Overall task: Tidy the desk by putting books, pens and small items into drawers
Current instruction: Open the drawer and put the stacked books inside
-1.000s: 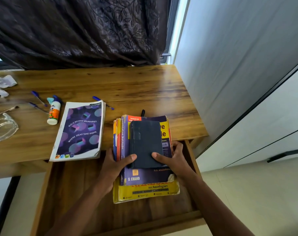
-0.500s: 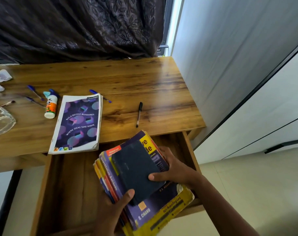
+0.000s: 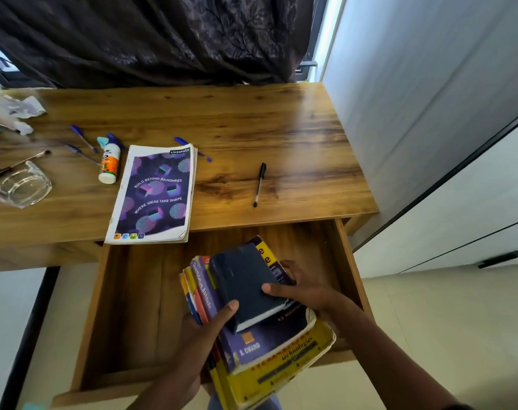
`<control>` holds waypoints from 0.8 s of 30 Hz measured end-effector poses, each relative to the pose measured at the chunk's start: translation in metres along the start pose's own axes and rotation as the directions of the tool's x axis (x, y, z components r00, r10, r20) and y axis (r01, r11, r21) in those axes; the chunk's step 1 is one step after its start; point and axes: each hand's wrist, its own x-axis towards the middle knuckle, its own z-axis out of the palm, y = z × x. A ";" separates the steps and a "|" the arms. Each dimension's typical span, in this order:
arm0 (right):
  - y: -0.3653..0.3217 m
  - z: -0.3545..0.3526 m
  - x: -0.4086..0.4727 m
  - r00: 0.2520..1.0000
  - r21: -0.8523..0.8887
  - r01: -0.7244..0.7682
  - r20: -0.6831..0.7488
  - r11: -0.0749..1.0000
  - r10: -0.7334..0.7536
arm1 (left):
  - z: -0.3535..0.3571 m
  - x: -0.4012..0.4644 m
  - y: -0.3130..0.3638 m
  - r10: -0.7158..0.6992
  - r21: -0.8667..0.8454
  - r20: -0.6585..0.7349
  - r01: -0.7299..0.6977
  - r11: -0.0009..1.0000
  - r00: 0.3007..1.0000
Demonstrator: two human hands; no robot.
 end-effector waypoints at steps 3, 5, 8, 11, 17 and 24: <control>0.004 0.001 0.006 0.998 0.076 -0.002 -0.062 0.997 0.007 | -0.001 0.013 0.007 0.008 0.026 0.063 -0.010 1.000 0.998; 0.008 0.000 0.011 0.995 0.107 0.004 -0.101 0.994 0.007 | -0.001 0.021 0.011 0.007 0.030 0.099 -0.010 0.999 0.995; 0.008 -0.004 0.018 0.990 0.126 0.052 -0.139 0.991 -0.035 | 0.003 0.031 0.021 0.030 0.055 0.130 -0.038 0.998 0.991; 0.007 -0.010 0.023 0.983 0.119 0.070 -0.174 0.990 -0.049 | 0.008 0.045 0.030 0.037 0.078 0.148 -0.049 0.996 0.988; 0.016 -0.015 0.024 0.976 0.154 0.060 -0.217 0.986 -0.025 | 0.013 0.068 0.035 -0.027 0.167 0.237 -0.013 0.986 0.971; 0.024 -0.026 0.032 0.966 0.134 0.044 -0.258 0.990 -0.008 | 0.023 0.083 0.037 -0.097 0.202 0.292 0.038 0.979 0.952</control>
